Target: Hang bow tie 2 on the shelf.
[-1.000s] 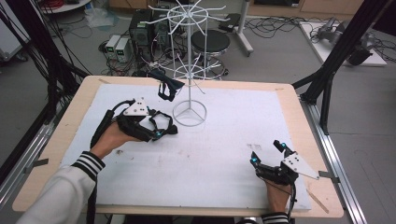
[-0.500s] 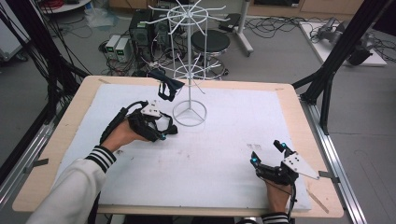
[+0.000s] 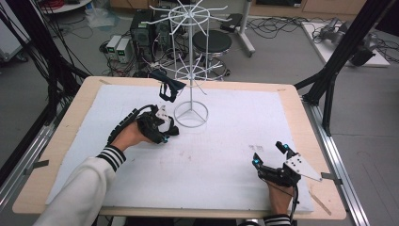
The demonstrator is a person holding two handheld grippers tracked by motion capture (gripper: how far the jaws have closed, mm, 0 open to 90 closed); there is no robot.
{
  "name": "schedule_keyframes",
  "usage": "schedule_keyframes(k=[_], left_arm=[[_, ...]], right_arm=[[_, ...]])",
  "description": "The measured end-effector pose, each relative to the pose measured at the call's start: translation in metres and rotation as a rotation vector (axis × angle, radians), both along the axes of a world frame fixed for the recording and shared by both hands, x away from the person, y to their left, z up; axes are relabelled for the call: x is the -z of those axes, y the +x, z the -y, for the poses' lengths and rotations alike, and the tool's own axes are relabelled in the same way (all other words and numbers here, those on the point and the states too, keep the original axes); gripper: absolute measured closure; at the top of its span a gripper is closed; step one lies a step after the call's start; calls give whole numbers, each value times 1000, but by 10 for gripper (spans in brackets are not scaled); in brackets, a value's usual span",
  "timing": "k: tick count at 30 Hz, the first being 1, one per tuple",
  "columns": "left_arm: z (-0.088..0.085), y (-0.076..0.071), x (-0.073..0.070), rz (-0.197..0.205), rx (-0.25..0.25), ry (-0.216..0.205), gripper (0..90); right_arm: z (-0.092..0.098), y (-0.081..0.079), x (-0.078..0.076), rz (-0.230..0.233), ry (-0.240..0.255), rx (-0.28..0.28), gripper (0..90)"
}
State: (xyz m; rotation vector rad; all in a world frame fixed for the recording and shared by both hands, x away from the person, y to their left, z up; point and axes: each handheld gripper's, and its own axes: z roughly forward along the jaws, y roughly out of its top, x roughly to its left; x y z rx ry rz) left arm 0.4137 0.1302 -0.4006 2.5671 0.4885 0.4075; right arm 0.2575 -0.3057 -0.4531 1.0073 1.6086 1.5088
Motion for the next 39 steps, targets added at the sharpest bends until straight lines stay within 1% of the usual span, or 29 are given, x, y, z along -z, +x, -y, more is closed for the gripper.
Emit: schedule_keyframes(k=[2,4,5,6,7,8,9,11,12,14,16,18,19,23,24,30,33,35,38,39], left_arm=[[0,1,1,3,-5,13,387],[0,2,3,-16,-9,23,404],[0,3,5,-18,-3,28,413],[0,3,5,-21,-9,35,421],[0,5,6,-30,-2,35,435],[0,5,7,-32,-8,32,453],[0,6,7,-33,0,45,465],[0,7,9,-49,-5,32,488],[1,7,10,-55,1,33,507],[2,7,12,-67,-7,35,524],[3,8,13,-73,-5,39,572],[3,8,13,-70,1,48,633],[3,8,13,-74,-8,45,652],[2,8,12,-77,-21,41,742],[2,8,12,-77,-23,44,753],[5,5,13,-56,-13,78,756],[5,5,13,-58,-15,73,764],[6,4,12,-48,-12,81,769],[5,1,12,-49,-16,41,773],[4,0,12,-40,-14,33,774]], right_arm=[[0,0,0,-1,1,0,37],[0,0,0,0,0,1,37],[0,0,0,0,0,1,37],[0,0,0,1,0,1,37],[0,0,0,1,2,1,37],[0,0,0,3,1,3,37],[0,0,0,3,1,3,37],[0,0,0,3,1,4,37],[0,0,0,3,1,3,37],[0,0,0,3,0,5,37],[0,0,0,3,0,5,37],[0,0,0,5,0,6,37],[0,0,0,4,1,6,37],[0,0,0,5,0,6,37],[0,0,0,6,0,6,37],[0,0,0,2,2,6,37],[0,-1,0,3,4,5,37],[0,-1,0,6,2,6,37],[0,-1,0,6,2,5,37],[0,-1,0,6,2,4,37]])
